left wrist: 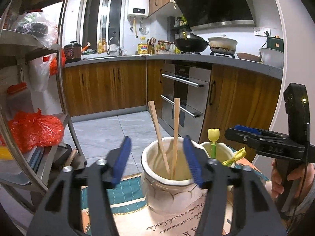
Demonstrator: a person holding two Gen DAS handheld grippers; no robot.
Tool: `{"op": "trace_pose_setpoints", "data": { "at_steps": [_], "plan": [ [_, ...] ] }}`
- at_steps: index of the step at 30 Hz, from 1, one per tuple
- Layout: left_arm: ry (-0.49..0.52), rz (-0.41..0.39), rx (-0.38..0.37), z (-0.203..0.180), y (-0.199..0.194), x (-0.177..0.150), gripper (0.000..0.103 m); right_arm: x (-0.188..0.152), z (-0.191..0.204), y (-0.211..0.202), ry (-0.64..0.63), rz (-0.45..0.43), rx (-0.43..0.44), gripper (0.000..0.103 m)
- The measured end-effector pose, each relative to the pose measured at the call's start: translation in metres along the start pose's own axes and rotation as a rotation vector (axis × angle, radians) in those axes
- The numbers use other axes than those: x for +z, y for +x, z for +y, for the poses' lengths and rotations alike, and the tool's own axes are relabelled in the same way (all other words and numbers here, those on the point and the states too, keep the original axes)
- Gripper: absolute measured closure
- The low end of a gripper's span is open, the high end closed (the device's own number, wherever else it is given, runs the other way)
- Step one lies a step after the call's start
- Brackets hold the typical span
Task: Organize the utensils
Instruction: 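Drop the chopstick into the large holder while the right tool drops its utensil in the small one, then move both tools back over the remaining forks and chopsticks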
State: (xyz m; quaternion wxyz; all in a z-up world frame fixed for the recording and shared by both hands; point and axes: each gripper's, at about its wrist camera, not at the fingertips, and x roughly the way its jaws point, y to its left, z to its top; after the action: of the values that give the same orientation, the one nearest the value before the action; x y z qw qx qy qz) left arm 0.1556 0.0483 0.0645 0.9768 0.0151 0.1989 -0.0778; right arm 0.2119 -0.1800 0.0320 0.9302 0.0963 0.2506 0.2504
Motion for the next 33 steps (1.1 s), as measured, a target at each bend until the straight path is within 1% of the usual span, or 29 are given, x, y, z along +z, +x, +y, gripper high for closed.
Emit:
{"op": "trace_pose_setpoints", "data": {
  "at_steps": [1, 2, 3, 6, 8, 10, 13, 16, 19, 21, 25, 29, 33],
  "plan": [
    [0.002, -0.001, 0.004, -0.001, -0.002, 0.0, 0.036, -0.001, 0.0, -0.005, 0.004, -0.009, 0.002, 0.022],
    [0.004, -0.005, 0.009, -0.002, -0.005, 0.0, 0.034, -0.001, -0.001, -0.008, 0.003, -0.017, 0.0, 0.016],
    [0.005, -0.007, 0.009, -0.002, -0.008, 0.0, 0.03, -0.002, 0.0, -0.014, -0.004, -0.03, -0.012, 0.011],
    [0.006, -0.006, -0.001, -0.004, -0.015, -0.002, 0.025, -0.005, 0.001, -0.028, -0.023, -0.055, -0.045, 0.007],
    [0.005, -0.005, -0.003, -0.004, -0.021, -0.004, 0.022, -0.008, -0.001, -0.037, -0.018, -0.073, -0.068, 0.005],
    [-0.003, -0.004, -0.001, -0.004, -0.028, -0.008, 0.016, -0.012, -0.003, -0.045, -0.013, -0.087, -0.088, 0.005],
    [-0.017, 0.005, -0.012, -0.003, -0.036, -0.014, 0.011, -0.017, -0.008, -0.056, -0.018, -0.096, -0.124, 0.005],
    [-0.007, 0.01, -0.012, -0.005, -0.044, -0.02, 0.006, -0.021, -0.009, -0.068, -0.035, -0.102, -0.164, 0.005],
    [0.002, 0.02, -0.016, -0.009, -0.051, -0.028, 0.006, -0.026, -0.011, -0.085, -0.05, -0.122, -0.173, 0.005],
    [-0.002, 0.027, -0.033, -0.012, -0.056, -0.034, 0.006, -0.028, -0.011, -0.095, -0.063, -0.133, -0.18, 0.005],
    [0.001, 0.044, -0.048, -0.018, -0.062, -0.042, 0.006, -0.037, -0.01, -0.11, -0.11, -0.135, -0.191, 0.005],
    [-0.005, 0.077, -0.074, -0.024, -0.067, -0.052, 0.006, -0.047, -0.011, -0.118, -0.134, -0.103, -0.179, 0.005],
    [0.005, 0.114, -0.088, -0.029, -0.068, -0.063, 0.006, -0.061, -0.02, -0.125, -0.135, -0.044, -0.179, 0.005]
  ]
}}
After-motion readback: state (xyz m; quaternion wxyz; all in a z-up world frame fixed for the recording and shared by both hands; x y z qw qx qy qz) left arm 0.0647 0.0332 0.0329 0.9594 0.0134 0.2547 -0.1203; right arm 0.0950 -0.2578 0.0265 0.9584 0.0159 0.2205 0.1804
